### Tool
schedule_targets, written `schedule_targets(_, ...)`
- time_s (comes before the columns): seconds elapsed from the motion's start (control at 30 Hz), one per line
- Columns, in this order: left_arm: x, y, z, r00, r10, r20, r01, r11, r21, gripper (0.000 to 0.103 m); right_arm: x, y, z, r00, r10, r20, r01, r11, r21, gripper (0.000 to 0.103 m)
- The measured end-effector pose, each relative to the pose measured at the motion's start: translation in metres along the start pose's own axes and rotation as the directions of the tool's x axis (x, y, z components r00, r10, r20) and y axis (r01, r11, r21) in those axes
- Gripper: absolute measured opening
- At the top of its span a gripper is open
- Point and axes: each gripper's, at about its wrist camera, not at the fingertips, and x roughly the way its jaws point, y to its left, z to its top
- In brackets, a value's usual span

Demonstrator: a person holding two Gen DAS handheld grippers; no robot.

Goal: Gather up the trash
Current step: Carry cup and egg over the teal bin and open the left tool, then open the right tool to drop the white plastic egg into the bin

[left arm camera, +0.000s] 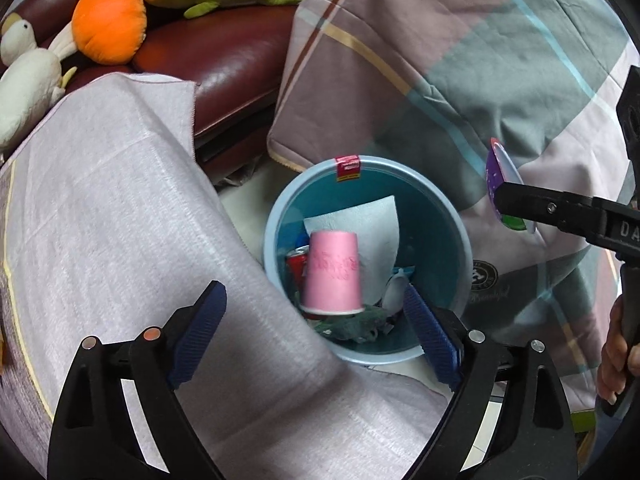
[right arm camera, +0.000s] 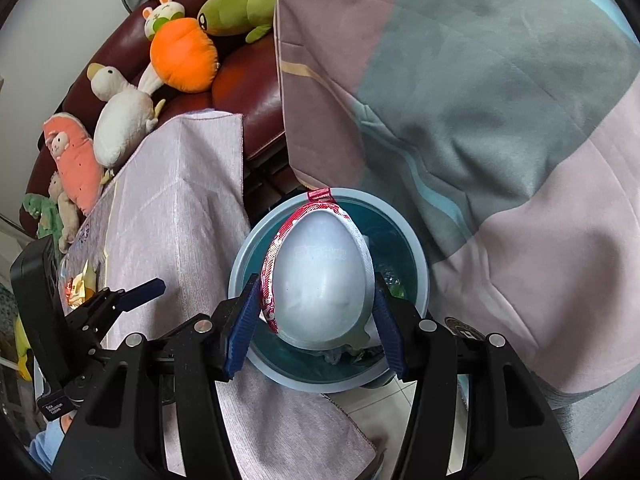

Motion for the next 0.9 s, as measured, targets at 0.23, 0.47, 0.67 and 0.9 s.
schedule_targets(0.23, -0.01, 0.017, -0.008, 1.0, 0.002, 0.007, -0.002, 0.999, -0.036, 0.091, 0.006, 0.014, 0.001, 1.0, -0.012, -0.021, 0.012, 1.0, -0.024, 0.052)
schedule_targets(0.47, -0.019, 0.032, -0.013, 1.0, 0.007, 0.021, -0.006, 0.999, -0.053, 0.091, 0.017, 0.027, 0.003, 0.998, -0.034, -0.046, 0.032, 0.999, -0.044, 0.052)
schedule_targets(0.67, -0.025, 0.05, -0.017, 1.0, 0.001, 0.029, 0.002, 0.996, -0.089, 0.091, 0.029, 0.038, 0.005, 0.996, -0.046, -0.07, 0.042, 0.998, -0.049, 0.072)
schedule_targets(0.9, -0.036, 0.072, -0.027, 0.999, -0.003, 0.043, 0.009, 0.99, -0.138, 0.091, 0.033, 0.056, 0.005, 0.994, -0.058, -0.096, 0.053, 0.997, -0.06, 0.077)
